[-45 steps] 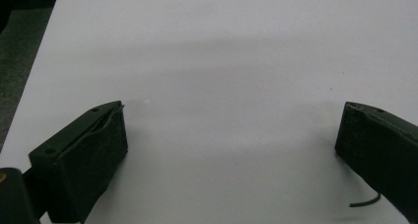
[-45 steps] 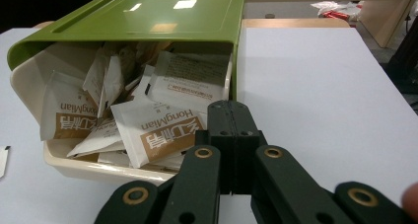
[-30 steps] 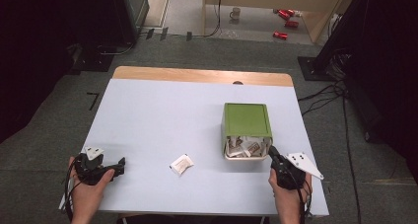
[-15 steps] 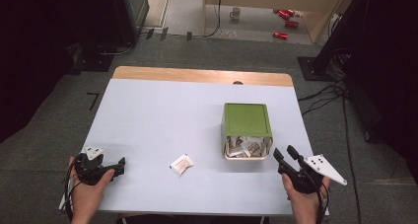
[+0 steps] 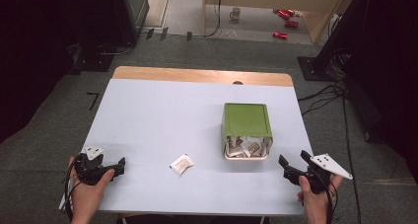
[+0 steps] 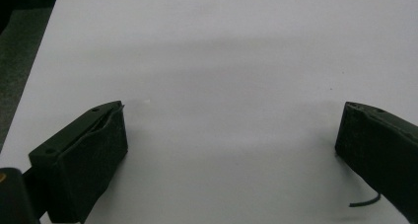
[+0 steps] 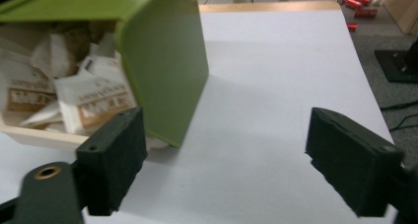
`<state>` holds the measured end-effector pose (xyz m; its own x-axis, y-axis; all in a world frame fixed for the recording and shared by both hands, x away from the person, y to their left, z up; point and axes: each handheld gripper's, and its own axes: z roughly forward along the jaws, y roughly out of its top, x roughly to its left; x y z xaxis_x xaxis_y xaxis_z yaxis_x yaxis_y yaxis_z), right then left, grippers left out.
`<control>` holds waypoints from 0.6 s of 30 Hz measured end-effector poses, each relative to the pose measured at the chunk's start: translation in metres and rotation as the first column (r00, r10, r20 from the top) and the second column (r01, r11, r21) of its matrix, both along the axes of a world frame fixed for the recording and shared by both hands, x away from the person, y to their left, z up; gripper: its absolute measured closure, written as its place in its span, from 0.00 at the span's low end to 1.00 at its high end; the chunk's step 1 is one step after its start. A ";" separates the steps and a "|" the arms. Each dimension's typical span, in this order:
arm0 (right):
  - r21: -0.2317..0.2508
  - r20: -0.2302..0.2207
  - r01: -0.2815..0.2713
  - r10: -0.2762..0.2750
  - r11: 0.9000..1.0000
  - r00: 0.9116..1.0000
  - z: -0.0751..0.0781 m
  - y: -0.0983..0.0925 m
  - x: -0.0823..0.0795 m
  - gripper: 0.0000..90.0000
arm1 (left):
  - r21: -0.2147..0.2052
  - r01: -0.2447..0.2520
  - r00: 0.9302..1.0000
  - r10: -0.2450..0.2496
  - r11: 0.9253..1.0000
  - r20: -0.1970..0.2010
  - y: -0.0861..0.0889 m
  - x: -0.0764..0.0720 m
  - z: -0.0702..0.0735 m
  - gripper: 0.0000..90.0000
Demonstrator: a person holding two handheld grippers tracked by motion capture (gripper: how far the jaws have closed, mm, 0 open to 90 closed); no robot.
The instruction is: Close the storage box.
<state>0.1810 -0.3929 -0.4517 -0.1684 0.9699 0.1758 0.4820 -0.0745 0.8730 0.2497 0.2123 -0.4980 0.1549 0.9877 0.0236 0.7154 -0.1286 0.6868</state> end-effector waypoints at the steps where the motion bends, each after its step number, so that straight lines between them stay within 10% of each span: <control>1: 0.002 -0.010 0.006 -0.006 1.000 1.000 -0.002 -0.003 0.000 0.16 | 0.001 0.001 1.000 -0.001 1.000 -0.001 0.000 0.000 0.000 0.00; 18: -0.083 -0.161 0.058 -0.071 0.995 0.984 -0.042 -0.024 0.012 0.16 | 0.000 0.000 1.000 0.000 1.000 -0.001 0.000 0.000 0.000 0.00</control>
